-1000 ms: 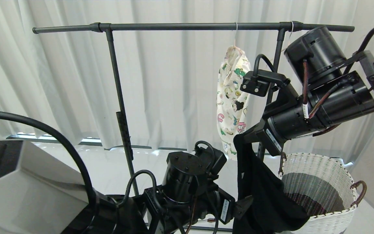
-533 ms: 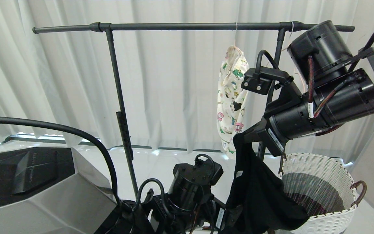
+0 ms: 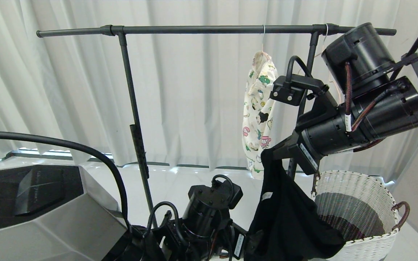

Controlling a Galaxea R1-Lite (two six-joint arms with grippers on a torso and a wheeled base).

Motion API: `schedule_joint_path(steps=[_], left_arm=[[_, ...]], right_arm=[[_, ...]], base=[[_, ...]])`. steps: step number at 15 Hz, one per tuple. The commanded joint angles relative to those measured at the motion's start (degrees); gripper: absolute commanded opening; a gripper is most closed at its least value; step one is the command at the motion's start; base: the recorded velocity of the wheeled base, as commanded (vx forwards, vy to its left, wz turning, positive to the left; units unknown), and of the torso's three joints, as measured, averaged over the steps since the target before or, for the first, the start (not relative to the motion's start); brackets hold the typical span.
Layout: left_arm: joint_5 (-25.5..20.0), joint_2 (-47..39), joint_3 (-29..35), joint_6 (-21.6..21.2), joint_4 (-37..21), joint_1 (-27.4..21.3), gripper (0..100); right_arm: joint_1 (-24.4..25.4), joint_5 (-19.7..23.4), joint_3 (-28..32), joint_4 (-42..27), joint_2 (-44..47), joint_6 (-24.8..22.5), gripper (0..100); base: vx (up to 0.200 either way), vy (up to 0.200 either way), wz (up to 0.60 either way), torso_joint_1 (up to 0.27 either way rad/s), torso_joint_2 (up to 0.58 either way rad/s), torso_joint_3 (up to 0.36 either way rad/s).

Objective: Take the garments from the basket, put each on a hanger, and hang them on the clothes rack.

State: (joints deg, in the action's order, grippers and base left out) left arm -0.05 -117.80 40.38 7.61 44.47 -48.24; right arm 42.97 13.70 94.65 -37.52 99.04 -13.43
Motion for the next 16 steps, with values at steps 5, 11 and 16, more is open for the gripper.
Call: schedule_joint_path(steps=[5,11,16], left_arm=[[7.78,2.40,-3.72,0.04,0.62,-0.80,0],[10.60,22.08,-4.69,-0.58,-7.47,4.56,0],[10.68,33.07,22.20,-0.58,-49.22,6.75,0]], right_arm=[[-0.08,-0.08,-0.25,0.08,0.10,0.07,0],[0.80,-0.17,-1.48,9.31,0.90,3.85,0],[2.12,-0.78,-0.17,14.14,-1.04,6.84,0]], base=[[0.000,0.000,0.00,0.000,0.00,0.000],[0.000,0.000,0.00,0.000,0.00,0.000],[0.000,0.000,0.00,0.000,0.00,0.000]])
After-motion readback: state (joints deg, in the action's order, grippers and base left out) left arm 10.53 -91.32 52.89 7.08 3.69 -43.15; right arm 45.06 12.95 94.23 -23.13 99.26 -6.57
